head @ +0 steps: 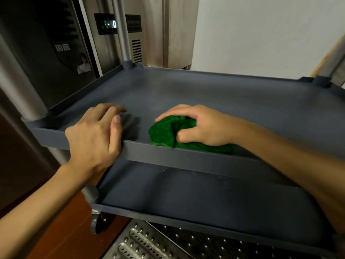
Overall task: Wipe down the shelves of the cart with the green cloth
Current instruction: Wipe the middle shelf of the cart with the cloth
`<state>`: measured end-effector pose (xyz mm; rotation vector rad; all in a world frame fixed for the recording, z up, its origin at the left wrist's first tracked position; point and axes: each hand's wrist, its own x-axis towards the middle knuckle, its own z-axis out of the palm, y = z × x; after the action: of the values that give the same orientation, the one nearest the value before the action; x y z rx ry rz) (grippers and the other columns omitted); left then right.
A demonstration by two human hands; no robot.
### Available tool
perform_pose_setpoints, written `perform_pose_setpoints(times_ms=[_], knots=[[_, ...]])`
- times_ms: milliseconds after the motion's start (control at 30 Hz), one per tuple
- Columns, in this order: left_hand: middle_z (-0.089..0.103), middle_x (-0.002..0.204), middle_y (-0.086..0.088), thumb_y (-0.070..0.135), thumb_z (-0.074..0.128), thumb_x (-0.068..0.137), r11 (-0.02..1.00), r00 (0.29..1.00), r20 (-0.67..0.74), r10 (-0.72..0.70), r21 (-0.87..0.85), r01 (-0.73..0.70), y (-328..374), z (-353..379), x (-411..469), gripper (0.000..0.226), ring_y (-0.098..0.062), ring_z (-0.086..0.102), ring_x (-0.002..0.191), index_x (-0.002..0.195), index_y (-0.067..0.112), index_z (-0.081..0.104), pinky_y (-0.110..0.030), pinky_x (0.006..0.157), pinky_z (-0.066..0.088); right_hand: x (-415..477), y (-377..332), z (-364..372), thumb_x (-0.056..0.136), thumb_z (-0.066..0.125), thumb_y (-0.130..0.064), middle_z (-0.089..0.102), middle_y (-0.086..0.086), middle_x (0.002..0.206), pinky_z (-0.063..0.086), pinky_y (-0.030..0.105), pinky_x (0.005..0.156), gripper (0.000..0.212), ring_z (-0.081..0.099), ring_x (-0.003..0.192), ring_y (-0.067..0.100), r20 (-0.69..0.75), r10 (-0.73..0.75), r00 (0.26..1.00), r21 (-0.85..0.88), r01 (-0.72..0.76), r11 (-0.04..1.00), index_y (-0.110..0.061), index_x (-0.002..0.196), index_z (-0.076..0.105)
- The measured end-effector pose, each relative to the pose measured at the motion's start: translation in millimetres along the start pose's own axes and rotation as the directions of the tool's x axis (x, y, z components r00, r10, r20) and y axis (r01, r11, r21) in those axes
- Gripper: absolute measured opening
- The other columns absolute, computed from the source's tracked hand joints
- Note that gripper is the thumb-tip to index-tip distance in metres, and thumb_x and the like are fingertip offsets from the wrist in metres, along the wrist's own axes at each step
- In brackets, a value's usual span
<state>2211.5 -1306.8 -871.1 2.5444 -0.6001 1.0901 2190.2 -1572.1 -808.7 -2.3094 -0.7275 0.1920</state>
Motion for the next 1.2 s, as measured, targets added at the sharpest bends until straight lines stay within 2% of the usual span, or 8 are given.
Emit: perform_pose_setpoints(times_ms=[200, 300, 400, 500, 600, 733, 933, 1200], knots=[[0.054, 0.143, -0.015, 0.033, 0.027, 0.102, 0.994, 0.99, -0.129, -0.066, -0.092, 0.054, 2.6, 0.5, -0.6, 0.052, -0.028, 0.048, 0.137, 0.146, 0.009, 0.043, -0.035, 0.098, 0.043, 86.3, -29.3, 38.3, 0.081, 0.069, -0.026, 0.057, -0.008, 0.124, 0.04, 0.024, 0.105, 0.053, 0.054, 0.115, 0.006, -0.01, -0.09, 0.996, -0.023, 0.09, 0.996, -0.028, 0.133, 0.058], [0.043, 0.152, -0.019, 0.04, 0.028, 0.1, 0.978, 0.969, -0.22, -0.116, -0.193, 0.074, 1.4, 5.6, 2.4, 0.063, -0.031, 0.032, 0.148, 0.148, 0.0, 0.038, -0.042, 0.119, 0.032, 122.5, -31.3, 47.7, 0.087, 0.068, -0.027, 0.052, -0.004, 0.141, 0.031, 0.029, 0.114, 0.055, 0.044, 0.132, 0.009, -0.023, -0.093, 0.995, -0.03, 0.092, 0.995, -0.022, 0.139, 0.052], [0.044, 0.152, -0.017, 0.053, 0.023, 0.1, 0.979, 0.97, -0.211, -0.124, -0.184, 0.085, -3.1, 12.8, 7.1, 0.073, -0.029, 0.037, 0.145, 0.149, 0.001, 0.036, -0.045, 0.114, 0.037, 142.8, -28.2, 49.9, 0.087, 0.064, -0.038, 0.046, -0.003, 0.148, 0.026, 0.036, 0.117, 0.057, 0.035, 0.14, 0.016, -0.041, -0.043, 0.998, -0.085, 0.039, 0.996, -0.025, 0.14, 0.051], [0.049, 0.149, -0.012, 0.059, 0.018, 0.098, 0.984, 0.978, -0.157, -0.14, -0.131, 0.12, -11.6, 18.7, 15.4, 0.075, -0.026, 0.048, 0.137, 0.151, 0.009, 0.035, -0.041, 0.104, 0.044, 141.7, -28.2, 47.6, 0.087, 0.064, -0.029, 0.065, -0.007, 0.123, 0.046, 0.037, 0.103, 0.041, 0.059, 0.113, 0.009, -0.072, -0.029, 0.997, 0.063, 0.034, 0.997, -0.027, 0.127, 0.062], [0.059, 0.138, -0.006, 0.059, 0.019, 0.098, 0.991, 0.989, -0.092, -0.114, -0.082, 0.106, -17.2, 24.0, 24.0, 0.069, -0.024, 0.057, 0.126, 0.15, 0.017, 0.037, -0.041, 0.086, 0.047, 131.4, -26.3, 39.2, 0.089, 0.061, -0.019, 0.067, -0.007, 0.117, 0.049, 0.032, 0.096, 0.037, 0.061, 0.106, 0.007, -0.088, -0.026, 0.996, 0.093, 0.035, 0.995, -0.03, 0.124, 0.064], [0.069, 0.121, -0.002, 0.069, 0.014, 0.094, 0.998, 0.998, -0.039, -0.055, 0.014, 0.055, -15.6, 27.6, 30.6, 0.075, -0.027, 0.066, 0.102, 0.144, 0.02, 0.043, -0.036, 0.061, 0.042, 111.7, -21.9, 27.5, 0.088, 0.065, -0.025, 0.069, -0.009, 0.11, 0.05, 0.027, 0.091, 0.031, 0.063, 0.1, 0.005, -0.087, -0.006, 0.996, 0.108, 0.016, 0.994, -0.032, 0.119, 0.066], [0.071, 0.118, 0.001, 0.07, 0.012, 0.094, 0.999, 0.997, -0.061, -0.05, -0.006, 0.049, -0.3, 32.6, 32.0, 0.076, -0.026, 0.069, 0.1, 0.138, 0.021, 0.05, -0.035, 0.059, 0.045, 62.1, -7.3, 6.4, 0.078, 0.064, -0.016, 0.068, 0.002, 0.079, 0.047, 0.026, 0.07, 0.02, 0.06, 0.072, 0.008, -0.084, 0.065, 0.994, 0.158, -0.051, 0.986, -0.022, 0.094, 0.074], [0.071, 0.101, -0.011, 0.067, 0.01, 0.097, 0.999, 0.998, -0.059, -0.038, 0.033, 0.04, 3.0, 38.6, 34.3, 0.076, -0.031, 0.067, 0.088, 0.117, 0.017, 0.064, -0.038, 0.06, 0.044, -23.3, 21.6, -27.1, 0.07, 0.063, -0.021, 0.07, 0.012, 0.085, 0.046, 0.027, 0.074, 0.032, 0.06, 0.074, 0.009, -0.163, 0.157, 0.974, 0.147, -0.134, 0.98, -0.021, 0.1, 0.076]])
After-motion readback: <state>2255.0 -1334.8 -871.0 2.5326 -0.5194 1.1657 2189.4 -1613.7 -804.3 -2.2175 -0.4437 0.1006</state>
